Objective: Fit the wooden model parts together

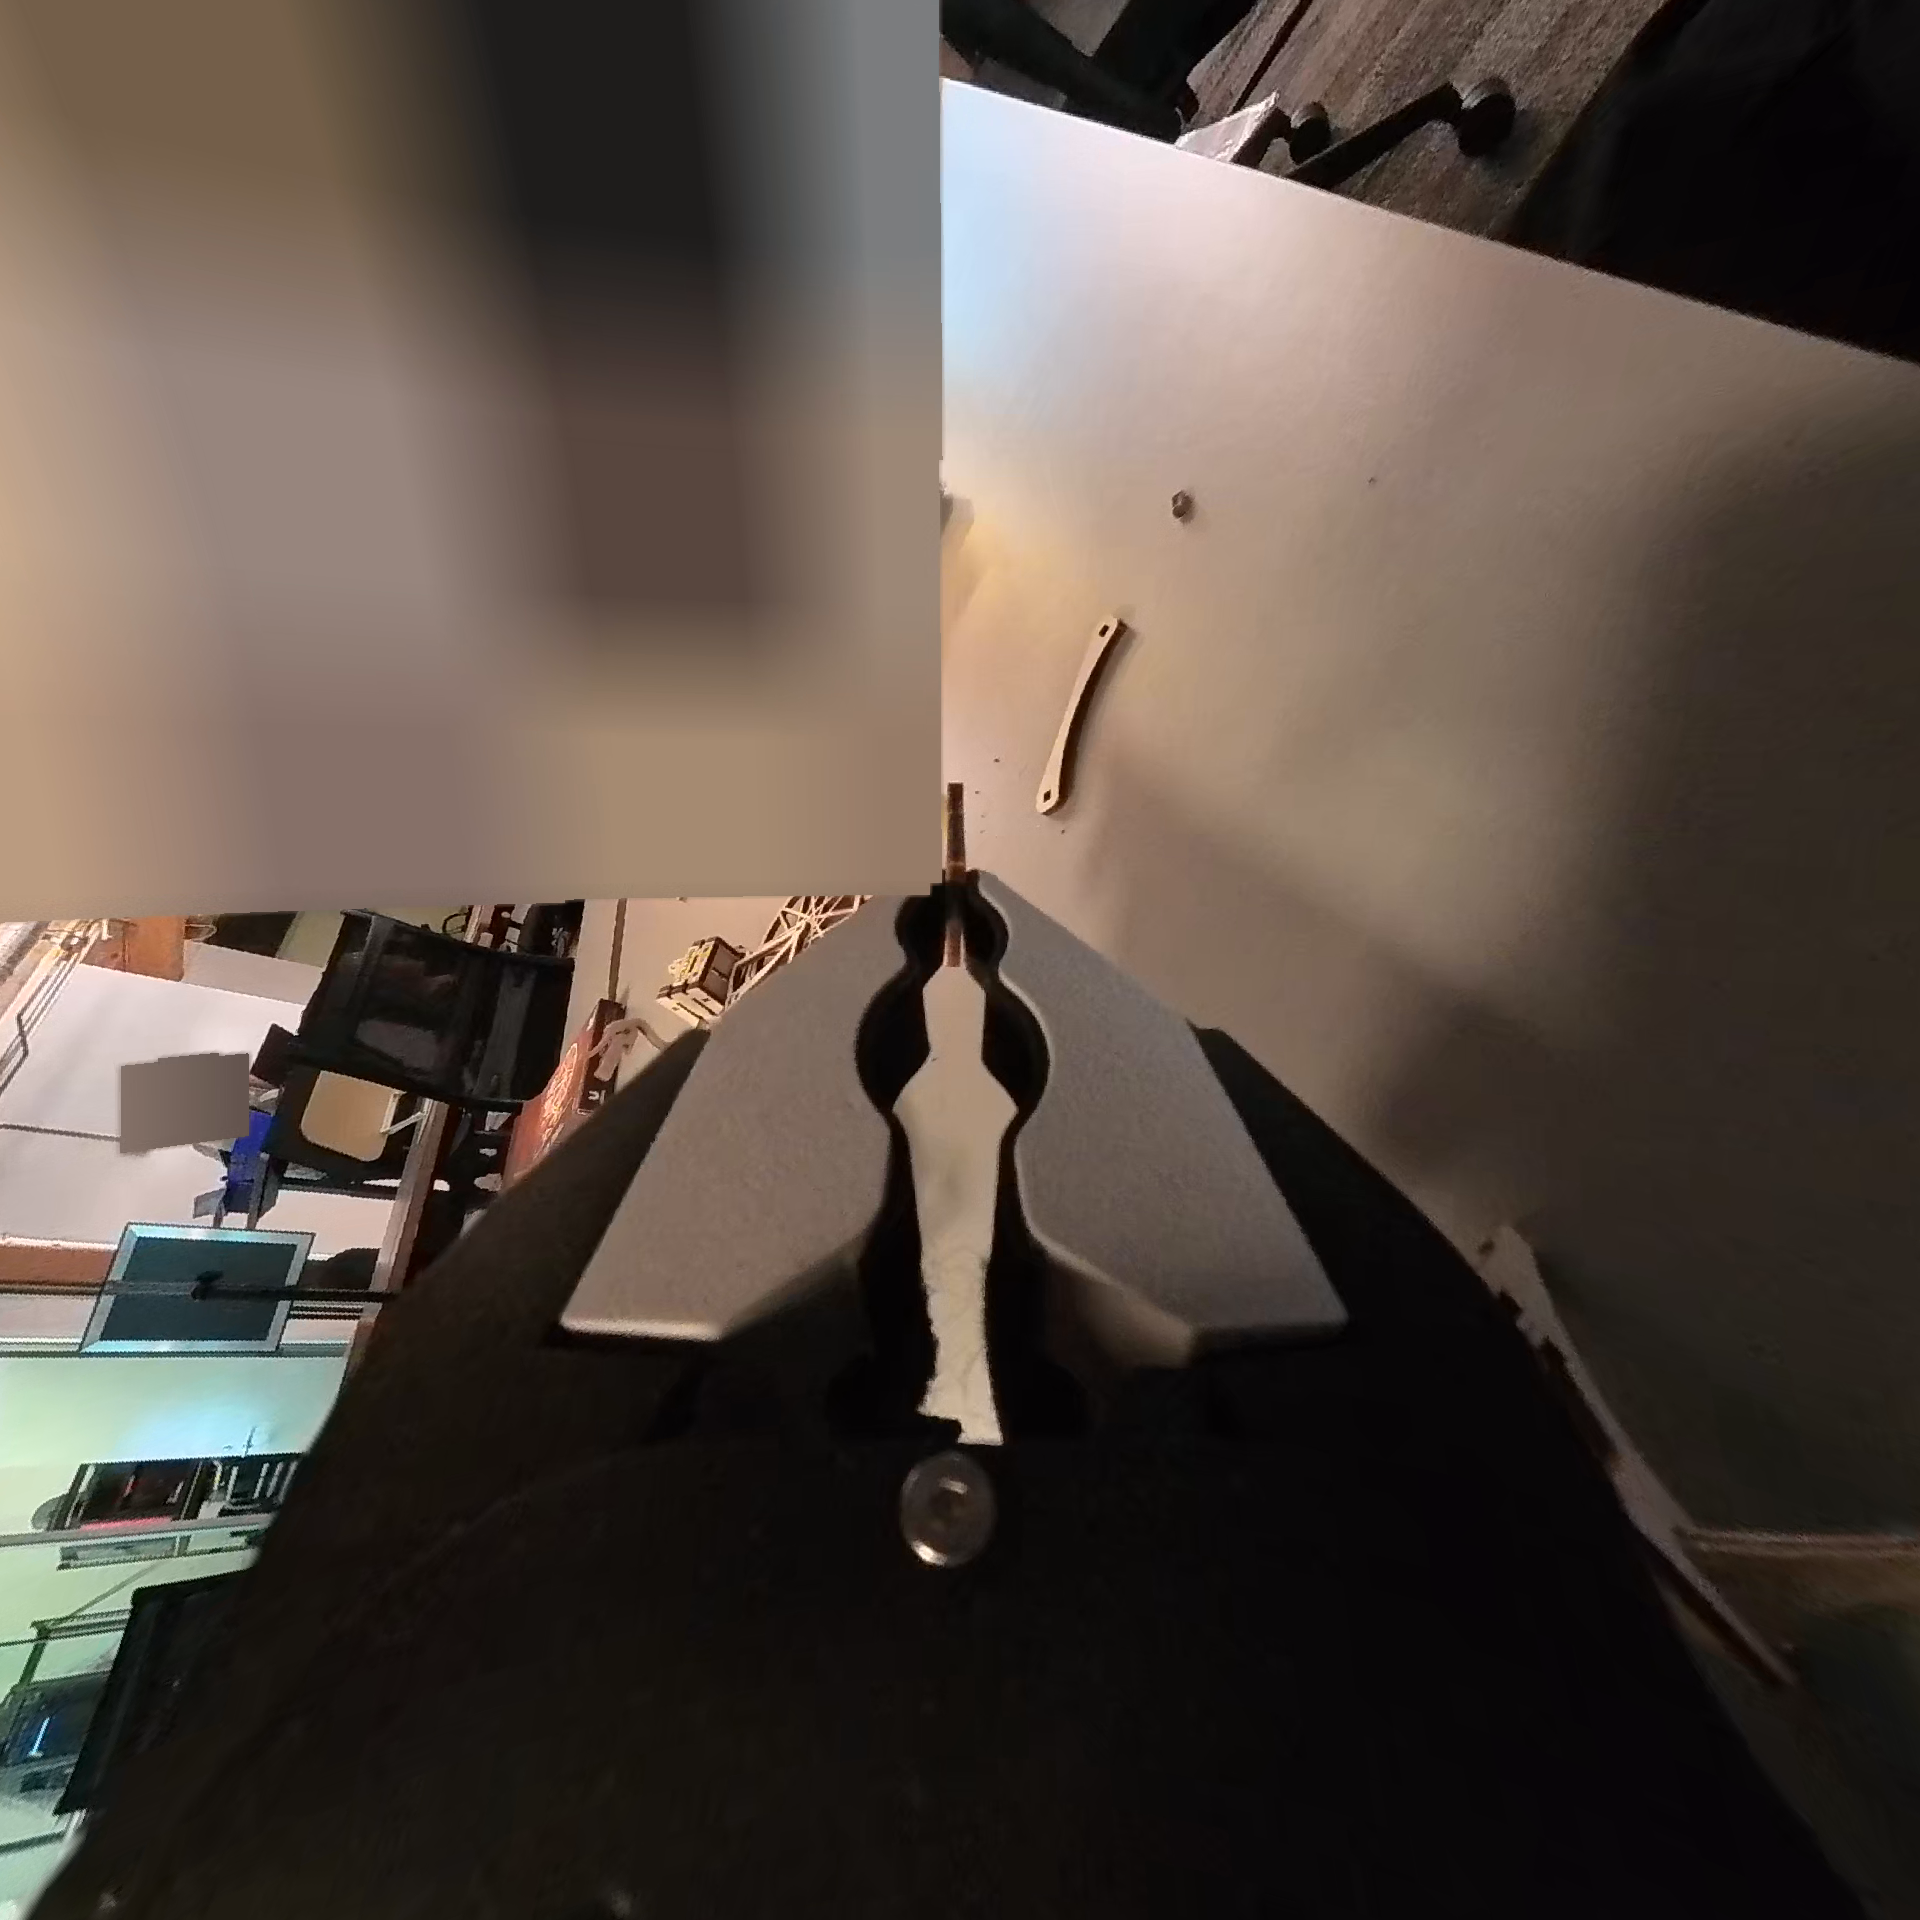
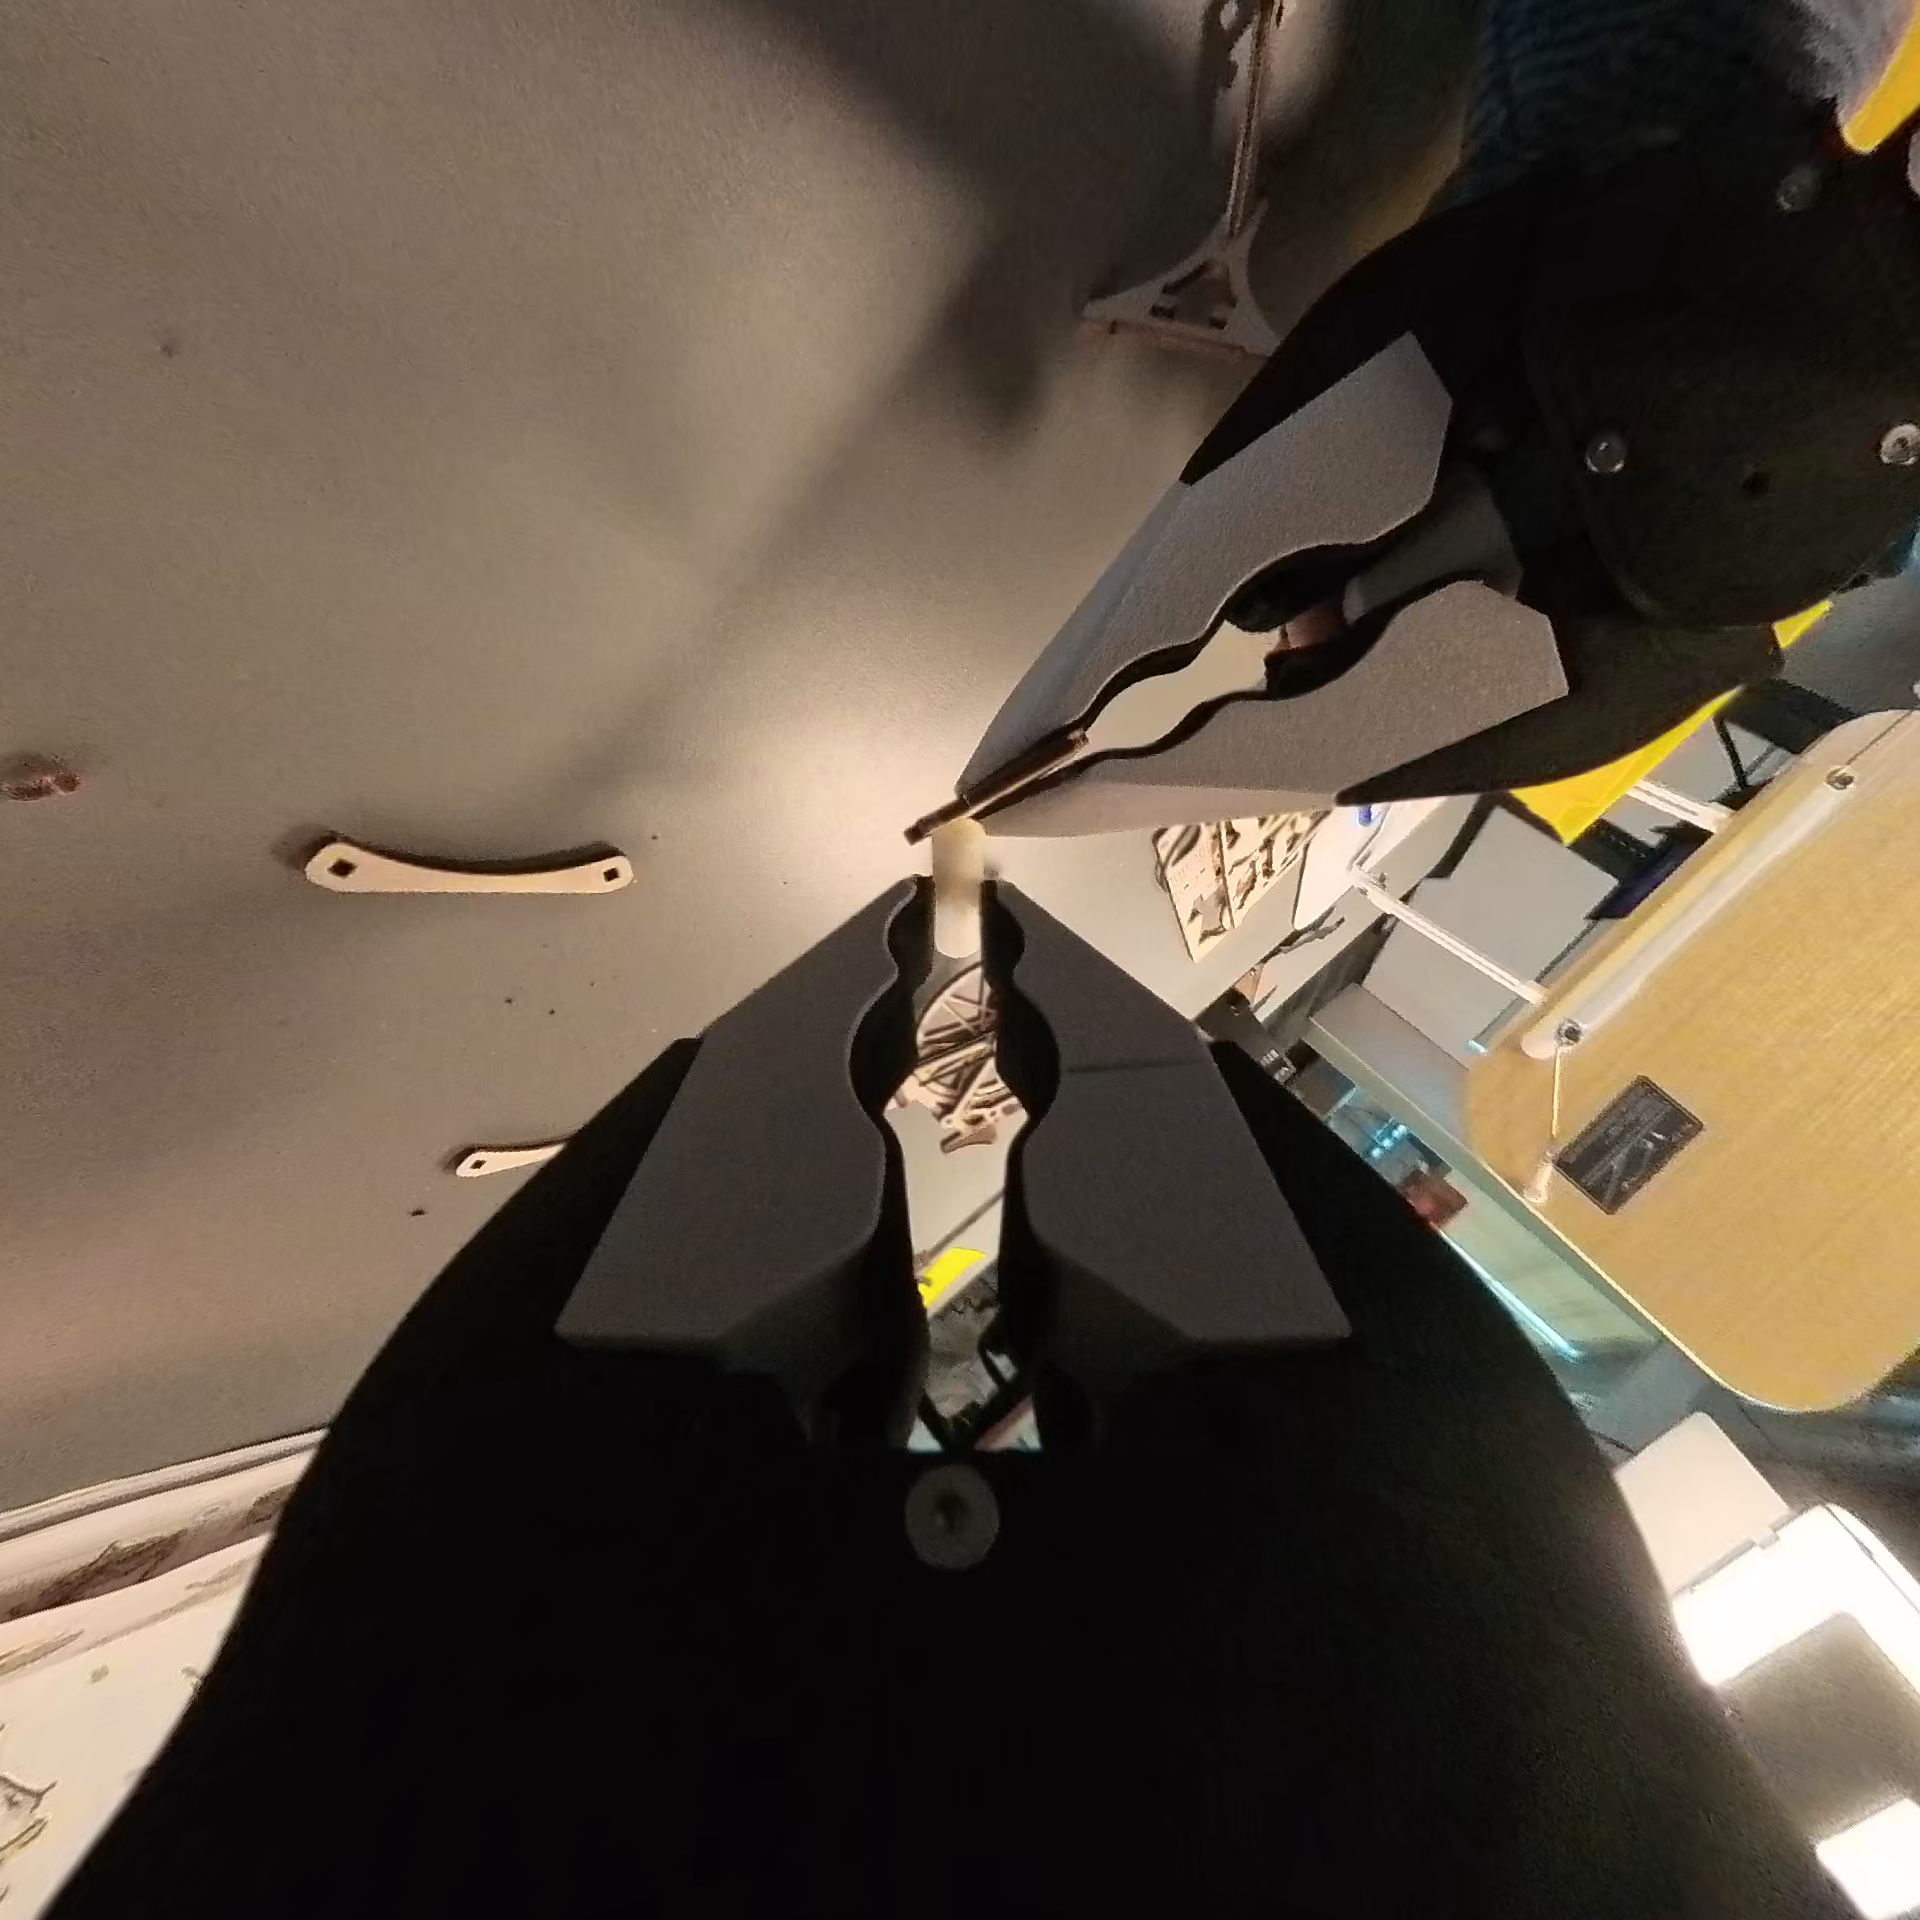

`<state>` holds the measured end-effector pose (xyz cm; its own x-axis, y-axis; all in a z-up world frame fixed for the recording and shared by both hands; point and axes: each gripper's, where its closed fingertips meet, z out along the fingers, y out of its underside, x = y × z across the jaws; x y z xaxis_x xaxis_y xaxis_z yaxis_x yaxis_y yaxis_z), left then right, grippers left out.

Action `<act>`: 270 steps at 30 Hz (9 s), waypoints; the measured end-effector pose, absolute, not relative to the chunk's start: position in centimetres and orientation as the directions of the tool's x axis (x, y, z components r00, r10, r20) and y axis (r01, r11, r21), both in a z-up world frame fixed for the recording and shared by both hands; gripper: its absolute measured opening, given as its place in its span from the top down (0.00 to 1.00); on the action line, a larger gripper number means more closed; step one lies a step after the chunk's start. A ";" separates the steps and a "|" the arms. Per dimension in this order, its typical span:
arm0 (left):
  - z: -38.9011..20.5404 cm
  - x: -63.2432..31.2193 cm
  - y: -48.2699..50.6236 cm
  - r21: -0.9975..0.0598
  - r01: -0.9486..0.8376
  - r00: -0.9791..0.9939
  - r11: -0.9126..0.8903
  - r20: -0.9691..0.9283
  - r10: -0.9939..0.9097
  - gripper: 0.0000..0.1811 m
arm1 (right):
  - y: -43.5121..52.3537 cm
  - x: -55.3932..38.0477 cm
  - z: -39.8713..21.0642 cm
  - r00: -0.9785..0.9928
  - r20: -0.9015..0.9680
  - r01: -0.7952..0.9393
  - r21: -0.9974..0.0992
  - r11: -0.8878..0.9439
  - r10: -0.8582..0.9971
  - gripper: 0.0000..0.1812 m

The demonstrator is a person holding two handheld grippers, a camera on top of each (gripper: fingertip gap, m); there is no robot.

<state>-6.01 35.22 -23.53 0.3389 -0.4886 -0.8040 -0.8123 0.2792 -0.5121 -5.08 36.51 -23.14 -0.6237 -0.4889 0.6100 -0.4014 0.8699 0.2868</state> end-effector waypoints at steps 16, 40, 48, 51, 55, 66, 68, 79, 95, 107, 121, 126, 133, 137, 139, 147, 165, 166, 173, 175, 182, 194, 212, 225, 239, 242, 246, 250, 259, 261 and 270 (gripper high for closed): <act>-23.7 -6.0 35.2 -0.543 -0.797 0.362 0.264 -0.780 -0.511 0.99 | 36.7 -5.2 -23.3 -0.593 0.610 -0.387 0.357 0.850 -0.526 0.97; -22.5 -9.2 37.0 -0.610 -0.780 0.515 0.143 -0.755 -0.406 0.99 | 49.6 -6.5 -23.1 -0.732 0.681 0.159 0.196 0.968 -0.018 0.97; -20.7 -13.2 38.1 -0.655 -0.753 0.632 0.054 -0.744 -0.218 0.99 | 63.9 -6.3 -27.4 -0.554 0.217 0.784 -0.188 0.591 0.804 0.96; -20.2 -14.3 38.1 -0.691 -0.722 0.675 0.041 -0.715 -0.182 0.99 | 64.1 -6.7 -29.0 -0.482 0.064 0.843 -0.237 0.482 0.874 0.87; -19.4 -15.5 38.2 -0.735 -0.677 0.728 0.031 -0.676 -0.118 0.99 | 63.9 -7.3 -27.9 -0.414 0.069 0.831 -0.377 0.408 0.907 0.77; -18.5 -19.0 38.1 -0.861 -0.506 0.862 0.056 -0.506 0.011 0.99 | 31.5 -5.9 -24.7 -0.777 0.109 0.354 -0.738 0.574 0.620 0.80; -18.5 -19.2 38.1 -0.874 -0.482 0.876 0.060 -0.483 0.008 0.99 | 28.3 -6.9 -25.9 -0.793 0.084 0.338 -0.763 0.551 0.603 0.81; -19.0 -19.0 38.3 -0.884 -0.465 0.885 0.053 -0.466 -0.018 0.99 | 25.6 -8.6 -27.2 -0.792 -0.084 0.462 -0.730 0.504 0.604 1.00; -18.9 -11.9 37.5 -0.873 -0.435 0.821 0.220 -0.485 -0.302 0.99 | 47.9 0.8 -25.1 0.022 0.107 0.671 -0.739 0.065 0.994 1.00; -21.1 -7.6 36.9 -0.853 -0.468 0.695 0.230 -0.516 -0.501 0.99 | 46.0 0.9 -27.3 -0.087 0.066 0.713 -0.693 0.109 0.994 0.99; -20.0 -7.2 36.8 -0.855 -0.442 0.708 0.273 -0.519 -0.478 0.99 | 45.5 1.4 -27.6 -0.037 0.038 0.653 -0.756 0.052 0.999 0.87; -20.1 -7.6 36.9 -0.876 -0.423 0.726 0.233 -0.482 -0.491 0.99 | 43.6 1.0 -27.5 -0.032 0.011 0.648 -0.761 0.029 0.999 0.88; -21.2 -6.6 36.5 -0.860 -0.451 0.668 0.240 -0.503 -0.548 0.99 | 40.3 0.6 -25.7 -0.189 0.036 0.575 -0.806 0.140 0.981 0.87; -21.5 -6.2 36.2 -0.859 -0.451 0.643 0.241 -0.500 -0.580 0.99 | 42.1 1.0 -25.1 -0.274 0.140 0.567 -0.776 0.277 0.952 0.85; -21.6 -6.1 36.1 -0.860 -0.453 0.638 0.237 -0.498 -0.587 0.99 | 42.8 1.6 -26.2 -0.291 0.080 0.649 -0.716 0.258 0.954 0.88; -21.9 -5.9 36.1 -0.849 -0.475 0.623 0.234 -0.511 -0.592 0.99 | 41.3 1.5 -27.4 -0.185 -0.173 0.717 -0.697 0.012 0.967 0.88; -22.3 -5.9 36.3 -0.828 -0.513 0.622 0.228 -0.541 -0.567 0.99 | 43.6 -1.4 -26.7 0.024 0.119 0.593 -0.801 0.082 0.993 1.00; -22.1 -6.0 36.4 -0.828 -0.512 0.632 0.229 -0.544 -0.553 0.99 | 43.5 -1.8 -26.1 0.022 0.141 0.557 -0.824 0.105 0.990 1.00; -18.5 -9.5 37.2 -0.669 -0.682 0.659 0.296 -0.737 -0.147 0.99 | 42.2 -4.5 -20.5 0.085 0.597 0.324 -0.774 0.544 0.798 1.00; -18.1 -10.4 37.4 -0.623 -0.737 0.631 0.263 -0.773 -0.061 0.99 | 41.4 -5.3 -19.9 0.092 0.670 0.296 -0.725 0.622 0.736 1.00; -18.0 -11.8 37.7 -0.717 -0.655 0.724 0.239 -0.686 -0.073 0.99 | 42.2 -5.9 -23.1 0.047 0.410 0.462 -0.817 0.344 0.911 1.00; -19.2 -11.6 38.2 -0.778 -0.594 0.763 0.204 -0.625 -0.161 0.99 | 40.3 -4.6 -28.3 -0.032 0.030 0.651 -0.758 0.044 0.999 0.88; -18.9 -12.0 38.2 -0.815 -0.543 0.798 0.203 -0.576 -0.178 0.99 | 34.3 -5.9 -26.8 -0.540 0.113 0.462 -0.788 0.406 0.834 0.81; -19.2 -14.2 38.9 -0.868 -0.487 0.861 0.094 -0.496 -0.114 0.99 | 37.4 -10.2 -26.4 -0.367 0.023 0.517 -0.826 0.224 0.930 1.00; -19.6 -14.4 39.0 -0.928 -0.368 0.910 0.049 -0.371 -0.185 0.99 | 41.6 -13.5 -21.1 -0.275 -0.129 0.281 -0.959 -0.048 0.953 0.99; -19.5 -13.7 39.0 -0.860 -0.504 0.847 0.084 -0.511 -0.150 0.99 | 42.6 -13.4 -20.3 -0.185 0.140 0.184 -0.967 0.174 0.973 1.00; -18.3 -13.0 38.6 -0.635 -0.758 0.645 0.148 -0.764 0.026 0.99 | 42.2 -13.3 -20.0 -0.107 0.433 0.153 -0.882 0.445 0.895 1.00; -18.4 -13.2 38.8 -0.506 -0.859 0.512 0.081 -0.853 0.101 0.99 | 42.0 -13.2 -19.6 -0.011 0.671 0.162 -0.731 0.663 0.742 1.00; -18.4 -13.6 38.8 -0.547 -0.833 0.554 0.089 -0.827 0.096 0.99 | 40.9 -12.9 -18.7 0.078 0.887 0.181 -0.461 0.869 0.455 1.00; -18.5 -13.6 38.8 -0.544 -0.834 0.551 0.089 -0.830 0.092 0.99 | 40.8 -12.9 -18.7 0.078 0.897 0.183 -0.443 0.878 0.436 1.00; -18.5 -13.7 38.8 -0.551 -0.830 0.558 0.088 -0.825 0.095 0.99 | 41.1 -13.0 -19.1 0.061 0.870 0.185 -0.491 0.851 0.489 1.00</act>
<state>-13.67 38.75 -18.47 0.5577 0.0952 -0.8246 -0.8298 0.0883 -0.5511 -12.98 41.15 -19.06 0.0608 0.4888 0.8703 0.1846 0.8513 -0.4911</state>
